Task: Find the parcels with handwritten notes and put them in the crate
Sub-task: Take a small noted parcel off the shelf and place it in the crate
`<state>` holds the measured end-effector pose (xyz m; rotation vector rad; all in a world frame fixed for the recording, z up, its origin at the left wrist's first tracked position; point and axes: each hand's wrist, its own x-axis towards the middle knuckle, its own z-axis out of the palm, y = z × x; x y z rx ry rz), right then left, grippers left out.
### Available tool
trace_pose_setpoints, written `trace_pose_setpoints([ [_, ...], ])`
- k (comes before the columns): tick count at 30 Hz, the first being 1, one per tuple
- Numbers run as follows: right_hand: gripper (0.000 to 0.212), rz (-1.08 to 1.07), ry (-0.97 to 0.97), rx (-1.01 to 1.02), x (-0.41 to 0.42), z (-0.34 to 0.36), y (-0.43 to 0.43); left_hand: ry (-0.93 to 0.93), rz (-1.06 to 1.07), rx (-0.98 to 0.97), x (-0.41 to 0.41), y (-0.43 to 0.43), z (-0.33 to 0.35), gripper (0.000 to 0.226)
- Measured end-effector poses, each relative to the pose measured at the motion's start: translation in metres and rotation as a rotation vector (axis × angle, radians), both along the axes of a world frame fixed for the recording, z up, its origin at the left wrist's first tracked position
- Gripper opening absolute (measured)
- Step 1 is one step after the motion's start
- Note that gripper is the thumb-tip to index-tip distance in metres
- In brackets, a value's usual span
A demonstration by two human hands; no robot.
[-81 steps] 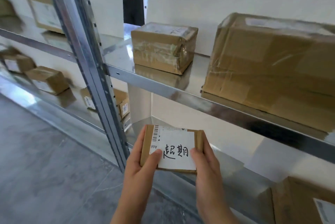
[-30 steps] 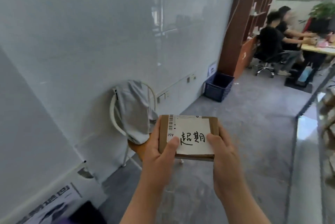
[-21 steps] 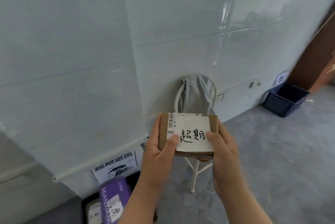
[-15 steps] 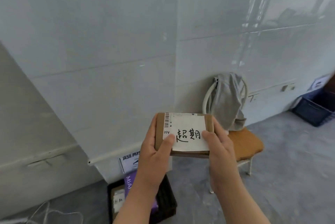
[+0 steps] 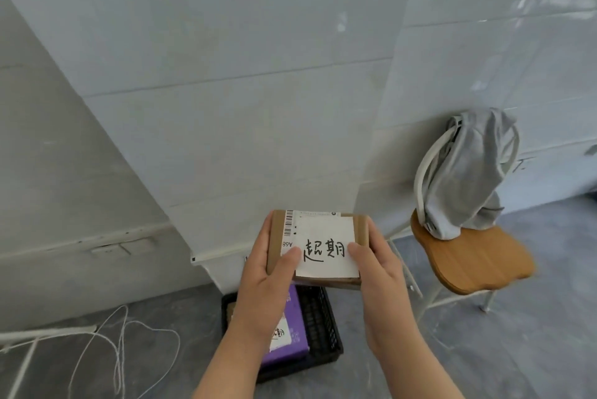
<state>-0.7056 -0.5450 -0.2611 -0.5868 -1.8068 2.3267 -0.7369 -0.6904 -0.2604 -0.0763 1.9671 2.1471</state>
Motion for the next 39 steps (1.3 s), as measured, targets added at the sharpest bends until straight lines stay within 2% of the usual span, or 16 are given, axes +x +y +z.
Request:
trace_pose_setpoints([
  [6,0.049,0.007,-0.065,-0.073,-0.040,-0.044,0.033,-0.074,0.042,-0.098,-0.037,0.030,-0.032,0.052],
  [10,0.050,0.018,-0.106,-0.102,-0.057,-0.075,0.055,-0.114,0.033,-0.157,-0.067,0.048,-0.064,0.053],
  [18,0.055,-0.167,-0.258,-0.126,-0.088,-0.185,0.065,-0.172,-0.163,-0.239,-0.141,0.069,-0.162,0.032],
  [23,0.039,-0.272,-0.319,-0.160,-0.104,-0.275,0.058,-0.205,-0.306,-0.360,-0.185,0.073,-0.245,0.027],
  [26,0.043,-0.336,-0.403,-0.195,-0.111,-0.341,0.048,-0.192,-0.433,-0.441,-0.209,0.076,-0.302,0.032],
  [28,0.040,-0.377,-0.441,-0.253,-0.115,-0.384,0.044,-0.181,-0.524,-0.508,-0.223,0.080,-0.344,0.032],
  [32,0.018,-0.426,-0.514,-0.454,-0.124,-0.455,0.038,-0.174,-0.659,-0.631,-0.242,0.085,-0.434,0.035],
  [39,0.018,-0.378,-0.607,-0.646,-0.130,-0.569,0.027,-0.129,-0.859,-0.800,-0.259,0.087,-0.562,0.048],
])
